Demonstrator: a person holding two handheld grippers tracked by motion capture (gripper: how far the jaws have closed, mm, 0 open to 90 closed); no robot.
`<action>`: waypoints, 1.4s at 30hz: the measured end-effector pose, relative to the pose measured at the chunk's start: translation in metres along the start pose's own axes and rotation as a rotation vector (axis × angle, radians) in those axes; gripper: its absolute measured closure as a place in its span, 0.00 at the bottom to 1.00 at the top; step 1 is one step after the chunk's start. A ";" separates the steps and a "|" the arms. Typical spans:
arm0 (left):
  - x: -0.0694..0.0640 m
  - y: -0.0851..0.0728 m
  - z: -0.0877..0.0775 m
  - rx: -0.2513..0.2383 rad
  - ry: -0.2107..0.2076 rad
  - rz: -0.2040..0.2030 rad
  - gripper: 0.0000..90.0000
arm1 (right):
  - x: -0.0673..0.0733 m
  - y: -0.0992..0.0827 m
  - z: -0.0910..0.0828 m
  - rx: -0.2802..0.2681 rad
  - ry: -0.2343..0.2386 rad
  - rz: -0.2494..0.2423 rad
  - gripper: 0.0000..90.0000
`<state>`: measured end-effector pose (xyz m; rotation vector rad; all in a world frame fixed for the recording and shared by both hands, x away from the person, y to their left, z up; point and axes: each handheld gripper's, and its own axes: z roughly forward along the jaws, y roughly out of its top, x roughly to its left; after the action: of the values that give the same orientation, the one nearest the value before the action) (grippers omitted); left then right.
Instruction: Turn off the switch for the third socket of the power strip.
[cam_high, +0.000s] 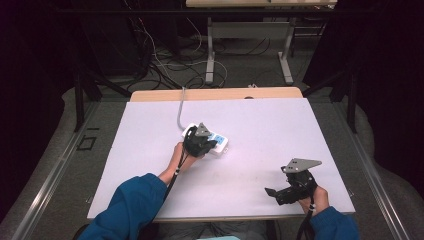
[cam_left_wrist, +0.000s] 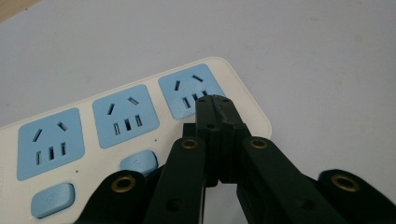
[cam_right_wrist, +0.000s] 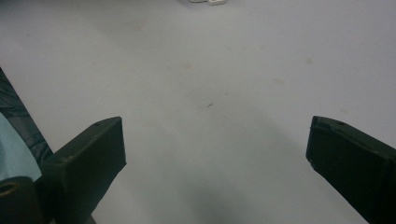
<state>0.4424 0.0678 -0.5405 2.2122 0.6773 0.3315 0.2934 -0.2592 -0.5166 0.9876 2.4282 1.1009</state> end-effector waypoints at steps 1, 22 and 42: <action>-0.001 0.000 0.000 -0.005 0.000 -0.006 1.00 | 0.000 0.000 0.000 0.000 -0.001 0.001 0.05; -0.002 0.001 0.000 0.004 0.006 0.005 1.00 | 0.000 0.000 0.000 -0.001 0.003 0.010 0.05; -0.005 0.004 -0.002 0.006 0.027 0.017 1.00 | 0.000 0.000 -0.001 0.008 0.009 0.013 0.05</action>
<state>0.4392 0.0642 -0.5366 2.2238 0.6755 0.3689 0.2927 -0.2596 -0.5158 1.0043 2.4388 1.1034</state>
